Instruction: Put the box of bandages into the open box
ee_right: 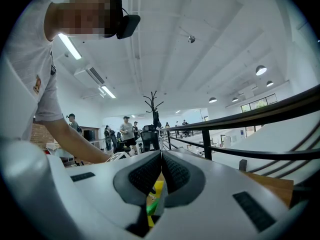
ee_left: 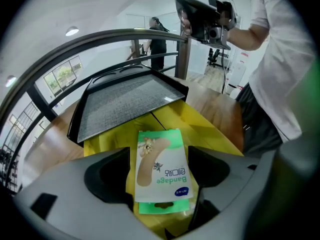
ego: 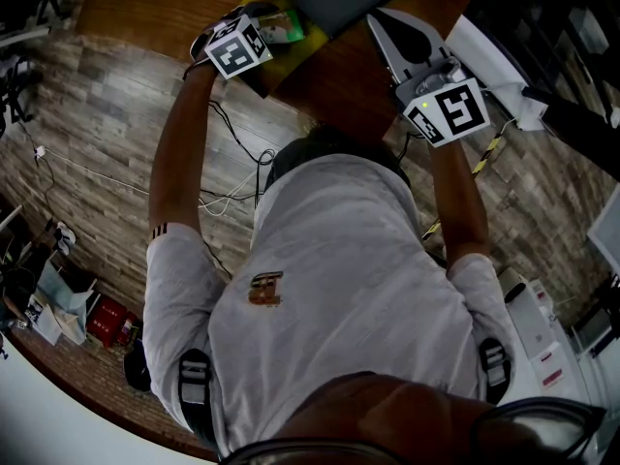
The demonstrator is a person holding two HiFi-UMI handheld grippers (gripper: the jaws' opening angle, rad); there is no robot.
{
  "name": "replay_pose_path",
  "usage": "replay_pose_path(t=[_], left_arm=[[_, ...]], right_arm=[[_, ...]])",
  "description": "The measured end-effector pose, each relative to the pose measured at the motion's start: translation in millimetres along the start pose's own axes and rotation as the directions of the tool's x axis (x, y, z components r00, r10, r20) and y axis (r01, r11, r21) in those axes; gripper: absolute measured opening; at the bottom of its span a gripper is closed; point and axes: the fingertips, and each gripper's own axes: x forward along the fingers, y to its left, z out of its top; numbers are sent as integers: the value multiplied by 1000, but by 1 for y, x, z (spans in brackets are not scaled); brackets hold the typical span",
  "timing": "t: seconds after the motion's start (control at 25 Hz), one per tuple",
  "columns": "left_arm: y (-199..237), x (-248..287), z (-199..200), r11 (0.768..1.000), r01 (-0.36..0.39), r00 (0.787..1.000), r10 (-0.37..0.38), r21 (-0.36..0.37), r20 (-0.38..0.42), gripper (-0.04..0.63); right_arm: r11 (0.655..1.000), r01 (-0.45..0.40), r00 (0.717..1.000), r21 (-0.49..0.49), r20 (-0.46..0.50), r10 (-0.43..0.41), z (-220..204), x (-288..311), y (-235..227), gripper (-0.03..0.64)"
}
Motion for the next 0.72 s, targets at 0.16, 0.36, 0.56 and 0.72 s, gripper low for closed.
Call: replay_pose_path(t=[0.16,0.36,0.56,0.72], left_arm=[[2,-10,3,1000,-22,1000,22,0,21,368],[1,-40,21,993,-91,985,100,-70,140,367],[-4,-85,50,973,-179,920,217,-142,326,367],[-7,-129,72,944,-256,811,328,-210,484,284]], right_arm=[[1000,-4,1000,1,2,4,1,1,1,32],[1000,-19,1000,-4,12,19,6,0,6,32],[999,-48,998,-13,28,49,13,4,23,32],[997,-75,996,-22,37,76,18,11,39,32]])
